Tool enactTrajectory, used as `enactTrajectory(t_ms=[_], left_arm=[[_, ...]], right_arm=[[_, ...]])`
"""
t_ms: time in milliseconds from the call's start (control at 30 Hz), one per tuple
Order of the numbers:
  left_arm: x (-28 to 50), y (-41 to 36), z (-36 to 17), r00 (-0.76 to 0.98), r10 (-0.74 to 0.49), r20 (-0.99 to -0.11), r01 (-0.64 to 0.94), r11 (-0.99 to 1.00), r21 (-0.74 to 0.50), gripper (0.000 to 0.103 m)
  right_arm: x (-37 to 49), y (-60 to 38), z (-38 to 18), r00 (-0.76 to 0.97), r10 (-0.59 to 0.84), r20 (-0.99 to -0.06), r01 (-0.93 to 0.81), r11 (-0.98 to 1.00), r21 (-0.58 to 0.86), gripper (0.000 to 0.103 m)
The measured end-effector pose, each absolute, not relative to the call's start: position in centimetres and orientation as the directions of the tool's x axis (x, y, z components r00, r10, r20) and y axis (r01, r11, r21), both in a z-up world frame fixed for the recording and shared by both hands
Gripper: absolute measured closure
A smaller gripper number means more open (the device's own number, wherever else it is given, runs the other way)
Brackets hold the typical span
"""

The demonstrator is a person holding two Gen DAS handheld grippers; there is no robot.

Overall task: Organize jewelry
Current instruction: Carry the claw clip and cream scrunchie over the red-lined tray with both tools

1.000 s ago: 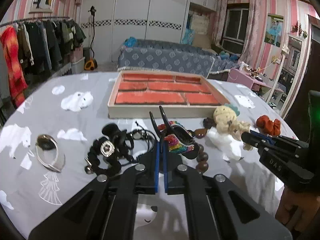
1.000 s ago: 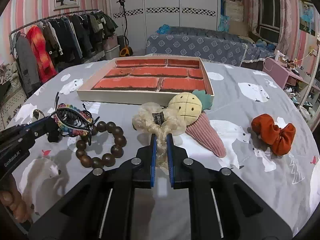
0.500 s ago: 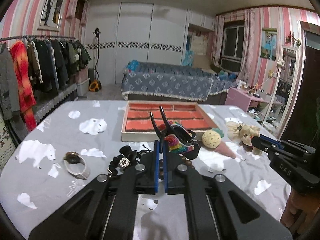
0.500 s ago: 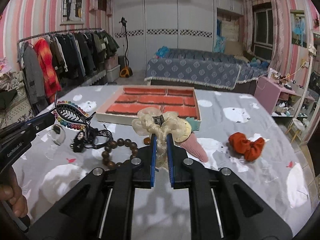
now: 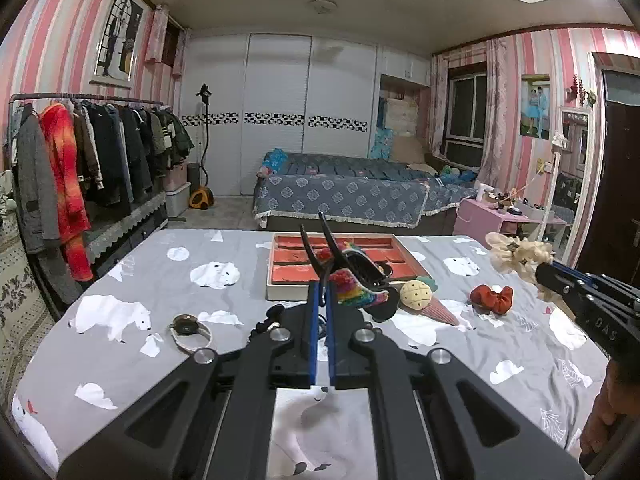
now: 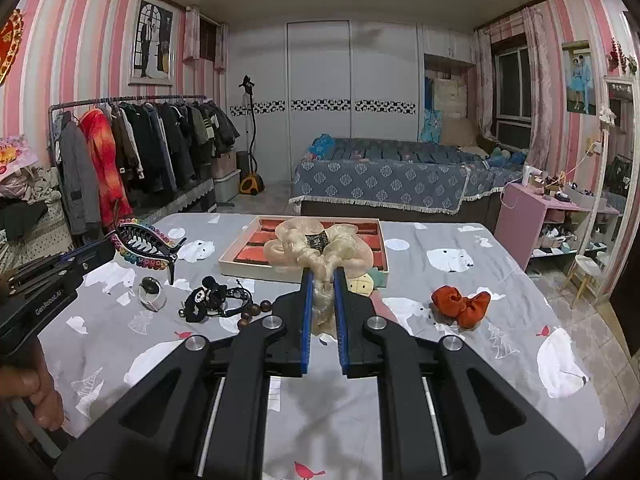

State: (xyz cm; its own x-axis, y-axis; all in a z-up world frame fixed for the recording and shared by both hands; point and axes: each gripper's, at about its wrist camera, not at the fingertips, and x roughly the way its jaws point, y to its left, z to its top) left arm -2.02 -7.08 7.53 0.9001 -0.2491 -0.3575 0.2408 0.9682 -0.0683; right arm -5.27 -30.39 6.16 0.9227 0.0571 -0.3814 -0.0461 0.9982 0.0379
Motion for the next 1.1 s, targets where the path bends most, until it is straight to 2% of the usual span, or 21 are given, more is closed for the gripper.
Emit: enactTrajectory(t_ms=[333,533,867,1000,1100], left_arm=[[-1.5,-6.8,7.9,0.906,-0.247,-0.343,0.239,0.969,-0.065,0.1],[1.8,-7.5,8.1,0.903,-0.261,-0.342,0.257,0.965,-0.059,0.1],[12.5,-9.7,8.4,0.911,-0.263,-0.317,0.254,0.965,-0.071,0.1],[18.6,-11.0,7.6,0.891,-0.267,-0.367,0.249,0.964,-0.098,0.1],[21.9,-12.3,6.1,0.894,-0.232,-0.385,0.231,0.972,-0.048,0.1]], right_arm=[[-5.3,-30.7,6.7,0.927,0.061,-0.37,-0.049,0.998,0.042,0.092],[-2.4,-31.5,6.5,0.922,0.071,-0.38,-0.052,0.997,0.058,0.092],[7.9,-33.3,7.1,0.926,0.079,-0.369,-0.06,0.996,0.062,0.091],[14.8,-34.0,5.6,0.916,0.05,-0.399,-0.032,0.998,0.052,0.091],[18.9,-34.5,3.7,0.894,0.032,-0.446,-0.01,0.999,0.052,0.091]])
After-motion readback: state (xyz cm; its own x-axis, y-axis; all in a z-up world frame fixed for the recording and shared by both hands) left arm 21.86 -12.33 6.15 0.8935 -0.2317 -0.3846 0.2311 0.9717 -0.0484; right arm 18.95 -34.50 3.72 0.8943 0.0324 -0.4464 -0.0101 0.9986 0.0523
